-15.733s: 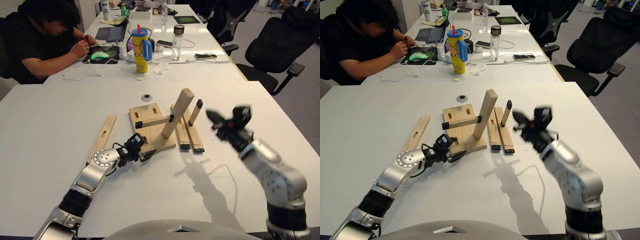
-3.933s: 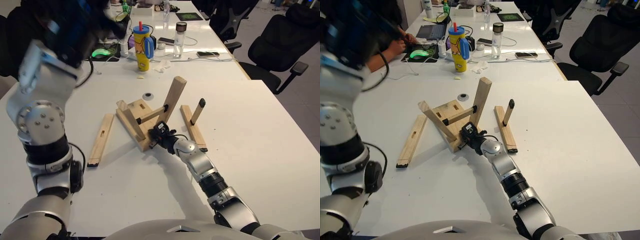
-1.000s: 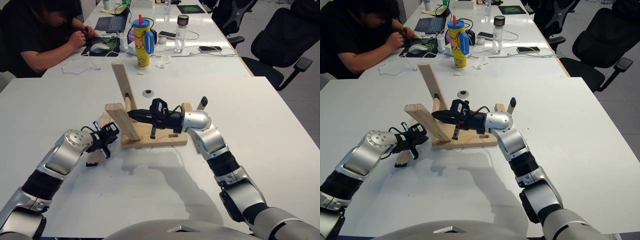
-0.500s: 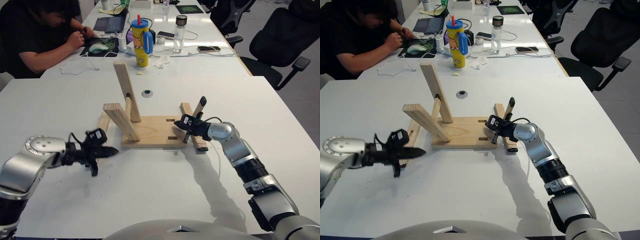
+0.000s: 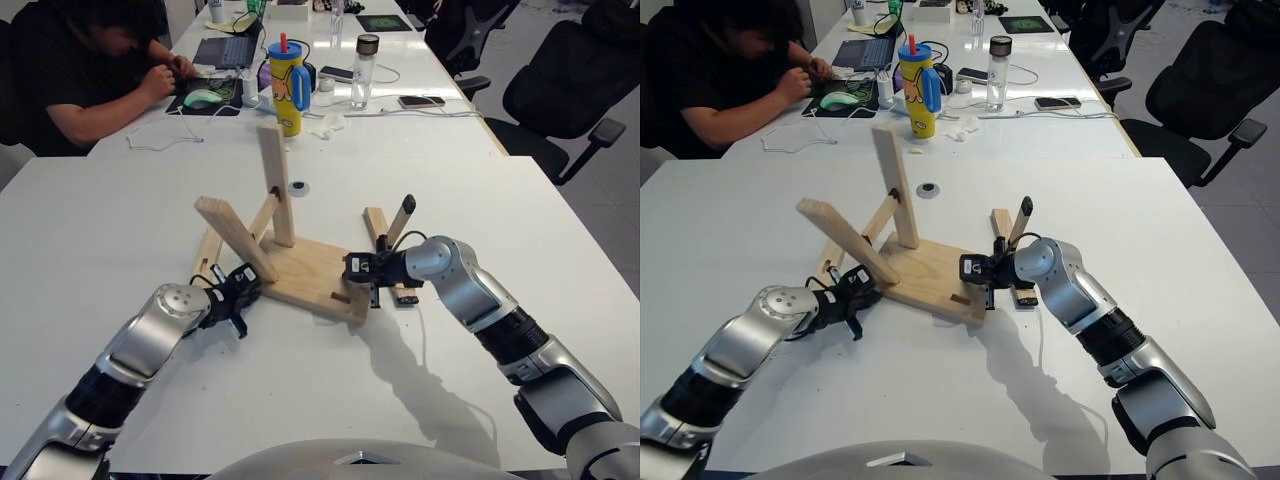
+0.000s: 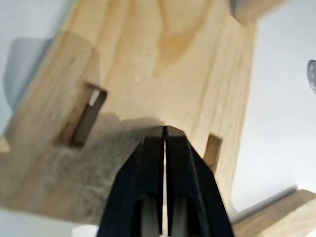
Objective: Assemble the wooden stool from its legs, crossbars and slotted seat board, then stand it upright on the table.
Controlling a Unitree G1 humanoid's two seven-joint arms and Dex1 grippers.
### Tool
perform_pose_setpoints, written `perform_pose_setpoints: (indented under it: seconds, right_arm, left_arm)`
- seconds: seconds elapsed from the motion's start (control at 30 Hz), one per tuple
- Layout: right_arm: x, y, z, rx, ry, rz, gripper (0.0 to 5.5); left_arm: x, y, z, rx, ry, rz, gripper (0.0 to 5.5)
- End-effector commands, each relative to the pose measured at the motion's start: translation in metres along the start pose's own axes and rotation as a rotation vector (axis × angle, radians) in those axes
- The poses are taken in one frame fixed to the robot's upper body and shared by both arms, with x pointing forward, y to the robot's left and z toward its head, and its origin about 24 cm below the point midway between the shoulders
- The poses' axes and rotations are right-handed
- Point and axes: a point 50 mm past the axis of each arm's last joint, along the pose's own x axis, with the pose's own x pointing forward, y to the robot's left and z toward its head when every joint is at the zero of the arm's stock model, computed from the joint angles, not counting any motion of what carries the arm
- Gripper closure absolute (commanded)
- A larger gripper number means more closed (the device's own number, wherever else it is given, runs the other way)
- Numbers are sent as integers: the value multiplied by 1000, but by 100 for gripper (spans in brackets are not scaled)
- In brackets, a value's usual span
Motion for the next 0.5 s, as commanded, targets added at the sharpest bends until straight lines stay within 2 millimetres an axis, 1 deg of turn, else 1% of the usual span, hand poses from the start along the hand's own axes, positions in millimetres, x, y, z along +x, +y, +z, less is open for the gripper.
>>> perform_pose_setpoints:
  seconds: [0.03,0.1,0.17,0.23,0.3,0.4,0.47,0.5]
  right_arm:
    - [32,38,-7,118,5,138,550]
    - [35,38,-3,156,-19,100,550]
    - [37,38,-4,191,-13,58,550]
    - [39,39,-5,223,-9,23,550]
    - [41,44,-3,286,-44,13,550]
    - [41,43,-7,325,-51,-52,550]
    - [38,36,-5,347,-84,-115,550]
    - [35,30,0,356,-128,-154,550]
  left_arm:
    - [19,26,19,13,-43,108,549]
    - [30,33,27,37,-61,109,549]
    - [41,35,36,62,-87,95,549]
    - [51,33,45,63,-142,65,549]
    - [62,26,56,53,-214,9,549]
    - [72,18,56,98,-206,-19,549]
    - [74,17,54,90,-220,-26,549]
    - [74,17,52,95,-218,-21,549]
